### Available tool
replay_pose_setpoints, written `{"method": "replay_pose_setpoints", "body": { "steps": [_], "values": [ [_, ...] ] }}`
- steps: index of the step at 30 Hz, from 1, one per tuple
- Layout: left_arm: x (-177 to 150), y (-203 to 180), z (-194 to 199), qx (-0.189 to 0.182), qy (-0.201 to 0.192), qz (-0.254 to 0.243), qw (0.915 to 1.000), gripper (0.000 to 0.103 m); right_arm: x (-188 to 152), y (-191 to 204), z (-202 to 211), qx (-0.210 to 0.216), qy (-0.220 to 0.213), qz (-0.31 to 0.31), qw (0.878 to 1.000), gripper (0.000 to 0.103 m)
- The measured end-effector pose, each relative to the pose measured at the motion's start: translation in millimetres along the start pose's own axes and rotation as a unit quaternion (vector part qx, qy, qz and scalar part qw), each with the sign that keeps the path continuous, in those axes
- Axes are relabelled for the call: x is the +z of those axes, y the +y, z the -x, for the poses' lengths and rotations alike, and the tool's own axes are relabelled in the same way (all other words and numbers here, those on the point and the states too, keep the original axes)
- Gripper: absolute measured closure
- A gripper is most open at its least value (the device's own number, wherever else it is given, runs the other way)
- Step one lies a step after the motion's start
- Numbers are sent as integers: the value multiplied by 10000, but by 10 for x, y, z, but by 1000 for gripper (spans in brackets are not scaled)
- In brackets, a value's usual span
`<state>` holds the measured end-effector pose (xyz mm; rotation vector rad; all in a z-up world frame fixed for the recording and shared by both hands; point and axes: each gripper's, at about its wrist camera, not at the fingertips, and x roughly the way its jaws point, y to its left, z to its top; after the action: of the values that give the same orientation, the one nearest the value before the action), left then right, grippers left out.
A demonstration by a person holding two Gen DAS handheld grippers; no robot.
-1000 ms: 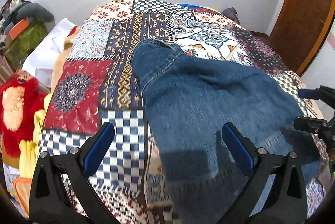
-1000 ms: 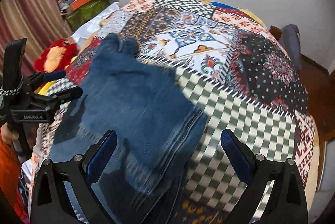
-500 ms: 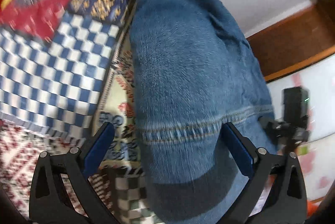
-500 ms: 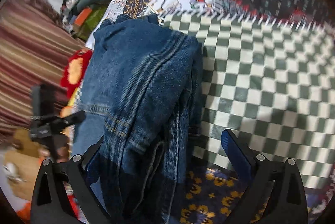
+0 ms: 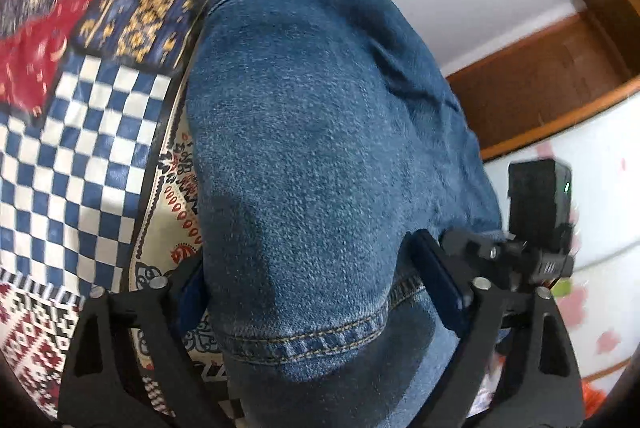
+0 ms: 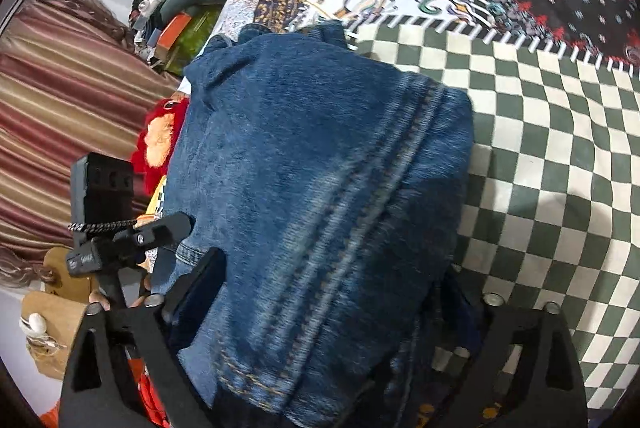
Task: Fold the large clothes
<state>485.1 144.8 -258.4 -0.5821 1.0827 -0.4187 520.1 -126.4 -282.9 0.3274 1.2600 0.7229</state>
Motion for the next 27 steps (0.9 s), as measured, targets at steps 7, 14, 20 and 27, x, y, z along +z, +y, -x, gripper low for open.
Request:
{"method": "replay_pose_setpoints", "body": {
  "steps": [7, 14, 20, 27],
  "values": [
    [-65, -361, 280, 25, -163, -201, 9997, 44, -86, 100, 288, 125, -123, -91, 9998, 55],
    [-123, -654, 923, 98, -663, -441, 9968, 47, -205, 737, 699, -18, -477, 525, 9975, 61],
    [-234, -715, 1688, 154, -1126, -633, 9915, 47, -308, 1328, 1013, 78, -804, 929, 9924, 61],
    [-438, -570, 2229, 346, -1391, -669, 9874, 47, -439, 1932, 1006, 240, -887, 1210, 9884, 61]
  ]
}}
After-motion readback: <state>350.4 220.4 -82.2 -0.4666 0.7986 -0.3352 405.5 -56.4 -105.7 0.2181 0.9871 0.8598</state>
